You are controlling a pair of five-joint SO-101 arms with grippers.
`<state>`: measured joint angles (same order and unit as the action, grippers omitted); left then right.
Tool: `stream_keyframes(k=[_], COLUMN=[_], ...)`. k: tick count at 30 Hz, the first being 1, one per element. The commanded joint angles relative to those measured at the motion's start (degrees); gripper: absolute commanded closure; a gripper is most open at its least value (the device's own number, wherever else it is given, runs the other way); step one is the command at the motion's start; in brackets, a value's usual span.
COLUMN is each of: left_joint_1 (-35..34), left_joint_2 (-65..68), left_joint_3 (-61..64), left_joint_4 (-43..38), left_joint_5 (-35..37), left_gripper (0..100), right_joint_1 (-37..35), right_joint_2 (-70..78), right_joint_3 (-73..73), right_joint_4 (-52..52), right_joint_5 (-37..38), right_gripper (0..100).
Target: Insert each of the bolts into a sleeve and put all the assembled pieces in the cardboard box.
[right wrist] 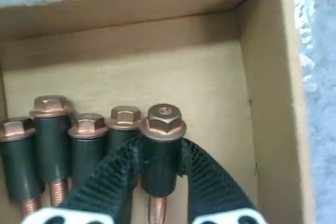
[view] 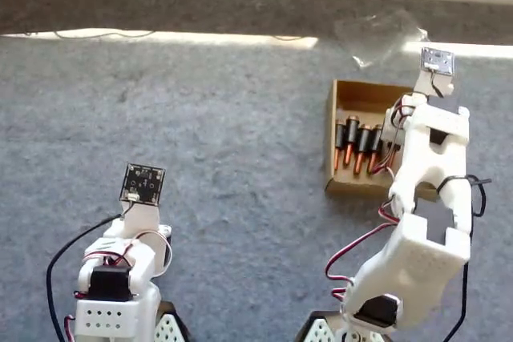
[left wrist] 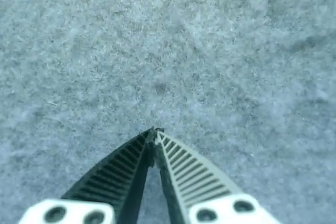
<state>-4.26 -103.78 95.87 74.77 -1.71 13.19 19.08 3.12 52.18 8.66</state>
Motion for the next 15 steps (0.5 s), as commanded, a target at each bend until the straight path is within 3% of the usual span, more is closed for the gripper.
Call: stream_keyframes(k=[1,10,15], left_joint_1=[-0.57,-0.66,-0.66], left_joint_2=[-0.48,-0.48,-0.48], left_joint_3=[1.27,1.27,1.27], left_joint_4=[0.53,0.53,0.35], left_joint_5=[0.00,0.00,0.00], left_gripper=[99,99,99], right_joint_1=[0.66,-2.51,-4.26], right_joint_2=[0.57,5.85,6.81], right_joint_3=[-4.44,-8.57,-13.41], right_joint_4=[0.04,7.69,13.67], right_joint_5=[0.62,5.63,5.54], right_gripper=[99.4,98.7,88.0])
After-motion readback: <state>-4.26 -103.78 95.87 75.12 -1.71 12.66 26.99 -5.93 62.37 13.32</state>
